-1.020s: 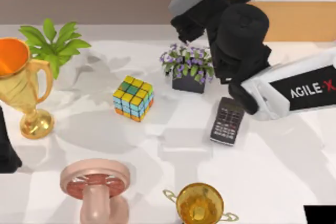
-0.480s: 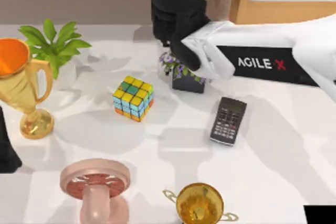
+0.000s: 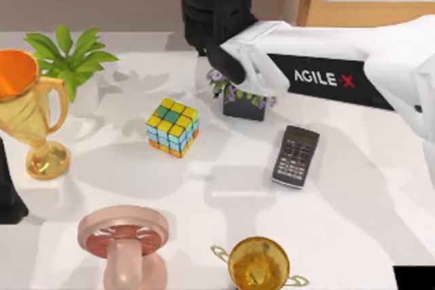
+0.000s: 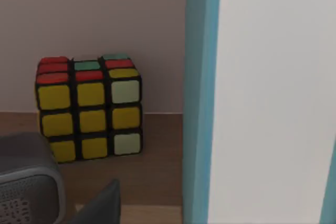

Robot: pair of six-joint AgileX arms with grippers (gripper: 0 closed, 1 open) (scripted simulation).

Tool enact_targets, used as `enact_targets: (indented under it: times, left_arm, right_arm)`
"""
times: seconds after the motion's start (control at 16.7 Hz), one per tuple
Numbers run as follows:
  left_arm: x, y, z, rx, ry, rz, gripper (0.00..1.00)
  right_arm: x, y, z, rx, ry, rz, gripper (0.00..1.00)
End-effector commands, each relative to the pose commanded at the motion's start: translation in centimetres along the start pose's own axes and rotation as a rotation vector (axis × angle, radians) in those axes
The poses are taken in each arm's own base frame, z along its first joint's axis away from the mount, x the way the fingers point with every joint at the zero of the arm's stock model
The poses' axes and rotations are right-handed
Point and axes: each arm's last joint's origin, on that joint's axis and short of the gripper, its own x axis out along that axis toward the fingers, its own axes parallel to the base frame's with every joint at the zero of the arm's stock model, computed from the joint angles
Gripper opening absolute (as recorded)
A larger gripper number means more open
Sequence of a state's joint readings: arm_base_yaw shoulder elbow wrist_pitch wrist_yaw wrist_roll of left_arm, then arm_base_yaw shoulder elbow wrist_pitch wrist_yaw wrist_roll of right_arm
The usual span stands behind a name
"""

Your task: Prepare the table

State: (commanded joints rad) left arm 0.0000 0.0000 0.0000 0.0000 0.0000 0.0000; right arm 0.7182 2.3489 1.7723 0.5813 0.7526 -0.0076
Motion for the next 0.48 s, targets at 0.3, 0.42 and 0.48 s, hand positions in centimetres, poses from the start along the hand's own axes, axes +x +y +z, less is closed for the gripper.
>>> enact_targets:
  times: [0.3, 0.42, 0.48]
  left_arm:
    - [0.0, 0.0, 0.0, 0.000, 0.000, 0.000, 1.00]
    - [0.0, 0.0, 0.0, 0.000, 0.000, 0.000, 1.00]
    - [0.0, 0.0, 0.0, 0.000, 0.000, 0.000, 1.00]
  right_arm:
    - [1.0, 0.0, 0.0, 0.000, 0.000, 0.000, 1.00]
    - [1.7, 0.0, 0.0, 0.000, 0.000, 0.000, 1.00]
    - [2.0, 0.0, 0.0, 0.000, 0.000, 0.000, 1.00]
